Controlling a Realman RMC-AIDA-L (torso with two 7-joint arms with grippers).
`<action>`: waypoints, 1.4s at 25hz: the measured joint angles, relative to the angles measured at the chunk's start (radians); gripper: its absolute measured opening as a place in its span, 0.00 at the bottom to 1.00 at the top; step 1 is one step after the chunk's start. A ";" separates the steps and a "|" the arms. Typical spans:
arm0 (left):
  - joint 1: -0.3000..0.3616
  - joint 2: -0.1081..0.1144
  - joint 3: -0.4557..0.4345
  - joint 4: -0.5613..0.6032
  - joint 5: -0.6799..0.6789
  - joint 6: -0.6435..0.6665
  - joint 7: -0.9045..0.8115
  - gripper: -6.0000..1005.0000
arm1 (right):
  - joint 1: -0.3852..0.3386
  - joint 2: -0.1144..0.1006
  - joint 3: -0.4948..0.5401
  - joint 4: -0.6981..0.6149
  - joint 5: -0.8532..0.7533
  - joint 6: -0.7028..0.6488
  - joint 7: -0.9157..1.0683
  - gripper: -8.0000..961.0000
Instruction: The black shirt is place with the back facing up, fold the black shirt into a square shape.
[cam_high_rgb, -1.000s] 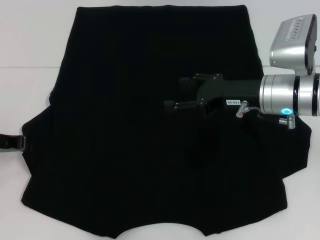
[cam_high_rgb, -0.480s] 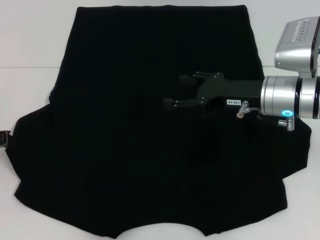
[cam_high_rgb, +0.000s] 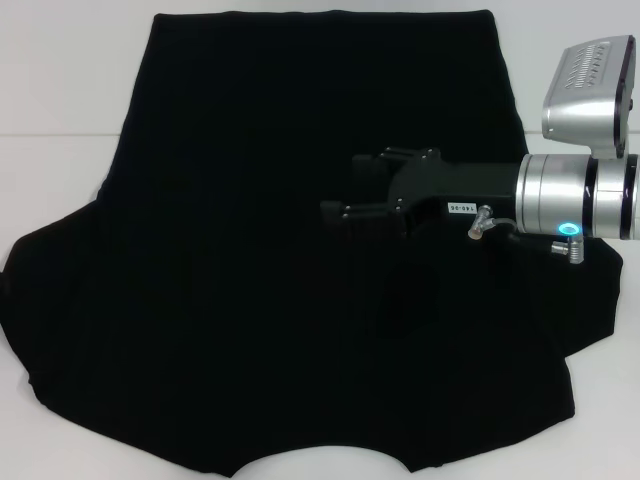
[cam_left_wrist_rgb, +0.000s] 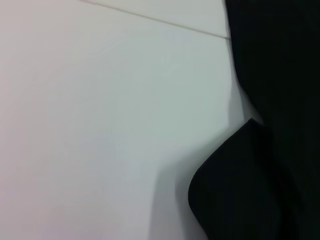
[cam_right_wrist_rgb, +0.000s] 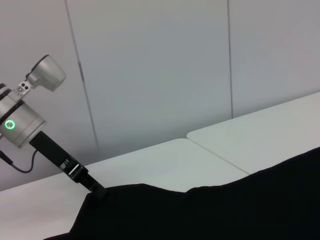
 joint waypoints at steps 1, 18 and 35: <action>0.002 -0.001 0.000 0.000 0.000 0.000 0.000 0.00 | 0.000 0.000 0.000 0.000 0.000 -0.001 0.000 0.94; 0.040 -0.009 -0.036 0.028 -0.003 -0.002 0.003 0.00 | 0.007 -0.003 0.003 0.000 0.000 0.007 -0.002 0.93; 0.038 -0.005 -0.063 0.023 -0.008 -0.003 0.037 0.00 | 0.008 0.000 0.001 0.000 0.000 0.006 -0.003 0.93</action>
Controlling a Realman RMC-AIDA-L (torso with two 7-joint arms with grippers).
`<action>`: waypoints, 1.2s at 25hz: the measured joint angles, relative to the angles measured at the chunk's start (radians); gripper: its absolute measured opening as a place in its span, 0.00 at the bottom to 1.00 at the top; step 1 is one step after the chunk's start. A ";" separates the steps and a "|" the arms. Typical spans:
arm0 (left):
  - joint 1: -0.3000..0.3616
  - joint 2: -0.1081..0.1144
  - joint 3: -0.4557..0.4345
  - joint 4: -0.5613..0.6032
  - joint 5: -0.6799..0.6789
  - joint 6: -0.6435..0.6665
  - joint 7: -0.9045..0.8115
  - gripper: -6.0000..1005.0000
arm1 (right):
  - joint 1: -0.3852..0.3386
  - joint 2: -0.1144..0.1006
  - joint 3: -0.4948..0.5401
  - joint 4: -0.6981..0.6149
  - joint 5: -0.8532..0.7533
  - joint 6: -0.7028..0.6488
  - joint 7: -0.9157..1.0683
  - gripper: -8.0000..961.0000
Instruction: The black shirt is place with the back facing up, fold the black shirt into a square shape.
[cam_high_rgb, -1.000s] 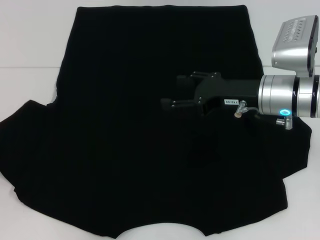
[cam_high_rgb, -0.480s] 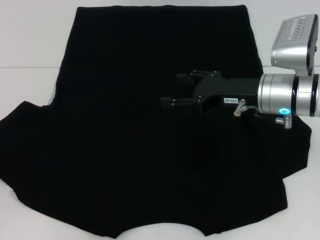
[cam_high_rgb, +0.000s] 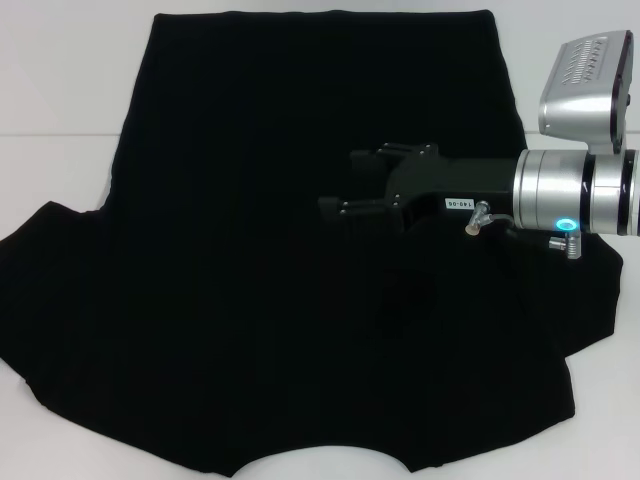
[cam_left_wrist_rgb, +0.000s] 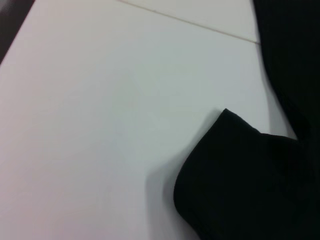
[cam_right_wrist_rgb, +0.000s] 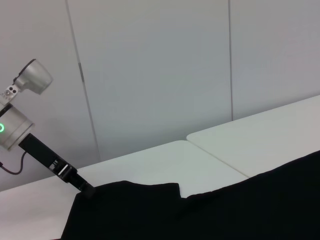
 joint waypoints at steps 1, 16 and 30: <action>-0.004 0.000 0.002 -0.002 -0.001 0.000 0.002 0.00 | 0.000 0.000 0.000 0.000 0.001 -0.001 0.000 0.93; -0.086 -0.009 0.096 -0.055 -0.204 0.021 0.133 0.01 | -0.011 -0.002 0.001 -0.002 0.005 -0.010 0.009 0.93; -0.090 -0.067 0.205 -0.104 -0.406 0.116 0.289 0.07 | -0.017 -0.004 0.007 -0.001 0.006 -0.011 0.001 0.93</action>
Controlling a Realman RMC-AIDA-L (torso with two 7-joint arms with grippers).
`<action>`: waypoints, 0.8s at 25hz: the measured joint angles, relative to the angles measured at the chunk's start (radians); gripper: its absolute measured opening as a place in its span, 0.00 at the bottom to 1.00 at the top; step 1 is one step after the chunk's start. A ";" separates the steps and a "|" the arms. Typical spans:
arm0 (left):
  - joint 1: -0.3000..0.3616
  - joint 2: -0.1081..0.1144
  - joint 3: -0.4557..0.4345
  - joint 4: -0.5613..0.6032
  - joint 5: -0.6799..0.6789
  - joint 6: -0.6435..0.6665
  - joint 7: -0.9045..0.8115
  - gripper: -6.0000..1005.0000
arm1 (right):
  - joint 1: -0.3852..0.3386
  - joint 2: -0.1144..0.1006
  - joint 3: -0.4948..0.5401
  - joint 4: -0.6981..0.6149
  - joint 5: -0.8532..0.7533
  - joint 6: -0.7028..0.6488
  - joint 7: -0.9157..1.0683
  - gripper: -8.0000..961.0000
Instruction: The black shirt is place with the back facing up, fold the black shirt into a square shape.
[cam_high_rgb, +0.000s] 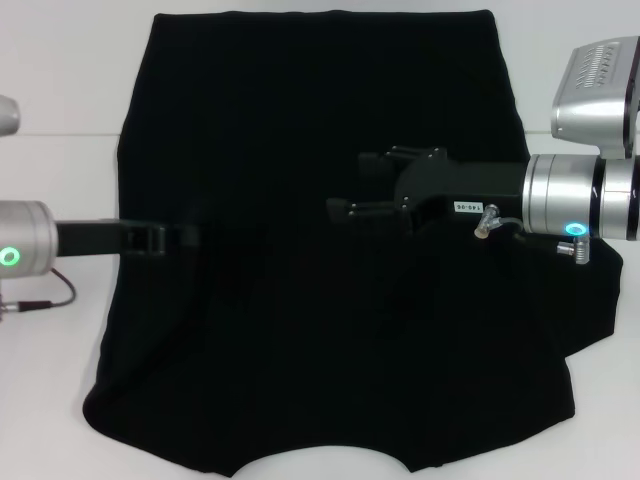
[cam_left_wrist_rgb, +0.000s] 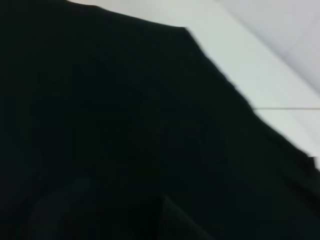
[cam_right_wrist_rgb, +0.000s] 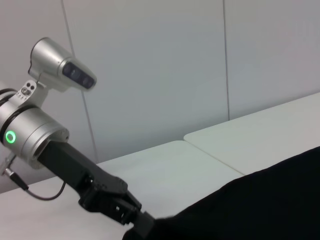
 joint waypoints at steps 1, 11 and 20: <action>-0.002 0.000 0.000 -0.013 -0.010 0.006 0.004 0.07 | 0.000 -0.001 0.000 -0.002 0.000 0.000 0.000 0.93; -0.015 -0.027 -0.001 -0.065 -0.129 0.003 0.140 0.15 | -0.014 -0.047 0.052 -0.019 -0.001 0.016 0.134 0.93; -0.010 -0.020 0.004 -0.227 -0.380 0.216 0.631 0.61 | -0.023 -0.199 0.049 -0.026 -0.171 0.006 0.725 0.93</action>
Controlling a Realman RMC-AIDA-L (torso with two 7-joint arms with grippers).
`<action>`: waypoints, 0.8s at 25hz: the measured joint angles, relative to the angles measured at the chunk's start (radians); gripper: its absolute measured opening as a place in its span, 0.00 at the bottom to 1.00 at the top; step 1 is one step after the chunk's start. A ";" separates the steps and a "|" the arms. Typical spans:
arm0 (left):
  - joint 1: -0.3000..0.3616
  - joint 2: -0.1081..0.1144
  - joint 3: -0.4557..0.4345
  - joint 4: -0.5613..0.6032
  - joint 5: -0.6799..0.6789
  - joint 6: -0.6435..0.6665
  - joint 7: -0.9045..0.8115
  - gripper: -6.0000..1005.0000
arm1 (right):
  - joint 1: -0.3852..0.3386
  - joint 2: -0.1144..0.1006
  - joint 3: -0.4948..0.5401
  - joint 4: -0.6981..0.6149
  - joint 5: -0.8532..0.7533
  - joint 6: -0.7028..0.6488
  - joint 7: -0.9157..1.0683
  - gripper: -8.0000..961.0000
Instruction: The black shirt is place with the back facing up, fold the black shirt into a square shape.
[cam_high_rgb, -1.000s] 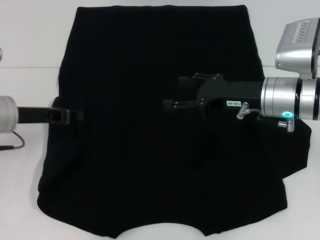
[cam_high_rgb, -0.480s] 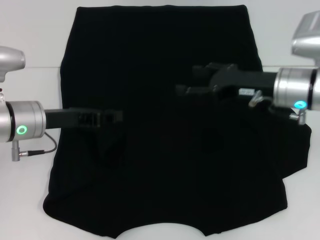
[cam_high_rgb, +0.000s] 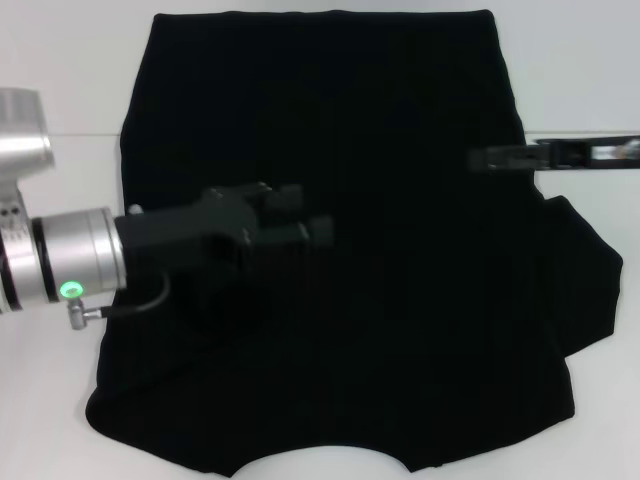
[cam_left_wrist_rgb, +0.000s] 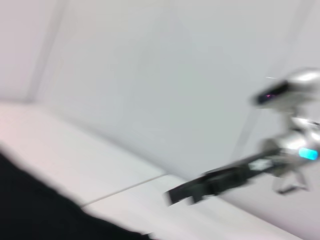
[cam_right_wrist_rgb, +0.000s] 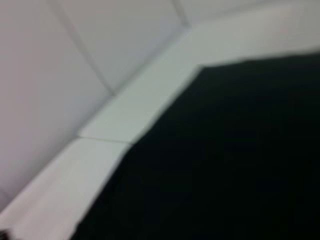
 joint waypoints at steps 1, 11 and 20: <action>-0.003 0.001 0.005 -0.012 0.000 0.018 0.044 0.63 | -0.003 -0.011 0.002 -0.002 -0.024 -0.010 0.047 0.93; 0.005 -0.009 0.149 -0.005 0.075 0.037 0.282 0.85 | -0.063 -0.051 0.074 -0.060 -0.247 -0.129 0.318 0.93; 0.004 -0.011 0.154 -0.004 0.088 0.036 0.299 0.94 | -0.063 -0.055 0.119 -0.062 -0.432 -0.168 0.413 0.93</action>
